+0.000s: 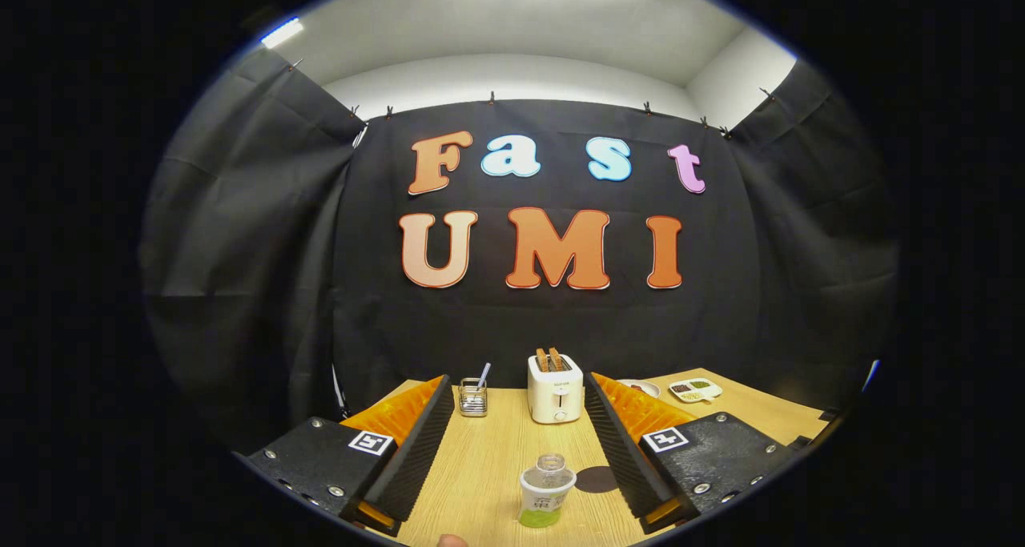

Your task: Take the bottle from table, then pour the juice into the cup, finally place the bottle on the coaster

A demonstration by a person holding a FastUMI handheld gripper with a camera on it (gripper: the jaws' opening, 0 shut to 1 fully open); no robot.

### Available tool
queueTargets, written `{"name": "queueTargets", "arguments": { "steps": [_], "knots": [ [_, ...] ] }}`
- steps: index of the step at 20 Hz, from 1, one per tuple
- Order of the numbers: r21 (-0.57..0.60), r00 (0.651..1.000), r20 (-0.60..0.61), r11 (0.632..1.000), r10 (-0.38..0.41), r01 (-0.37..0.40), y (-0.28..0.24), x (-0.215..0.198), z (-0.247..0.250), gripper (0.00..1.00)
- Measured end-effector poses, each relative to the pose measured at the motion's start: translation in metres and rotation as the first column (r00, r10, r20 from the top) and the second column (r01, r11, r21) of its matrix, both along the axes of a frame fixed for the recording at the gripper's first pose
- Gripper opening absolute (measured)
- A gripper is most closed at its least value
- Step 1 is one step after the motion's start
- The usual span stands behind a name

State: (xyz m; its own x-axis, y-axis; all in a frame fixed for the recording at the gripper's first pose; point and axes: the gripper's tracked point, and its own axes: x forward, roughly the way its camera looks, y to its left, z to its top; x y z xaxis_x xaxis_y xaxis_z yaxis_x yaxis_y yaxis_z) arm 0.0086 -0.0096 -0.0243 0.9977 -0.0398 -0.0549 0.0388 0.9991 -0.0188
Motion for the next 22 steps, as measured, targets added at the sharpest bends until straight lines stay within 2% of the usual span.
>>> {"name": "queueTargets", "arguments": {
  "steps": [8, 22],
  "knots": [
    [0.007, 0.999, -0.037, 1.0, -0.005, 0.005, -0.008, 0.009, -0.028, 0.98],
    [-0.004, 0.979, -0.198, 0.998, -0.055, 0.055, -0.028, 0.029, -0.145, 0.98]
  ]
}}
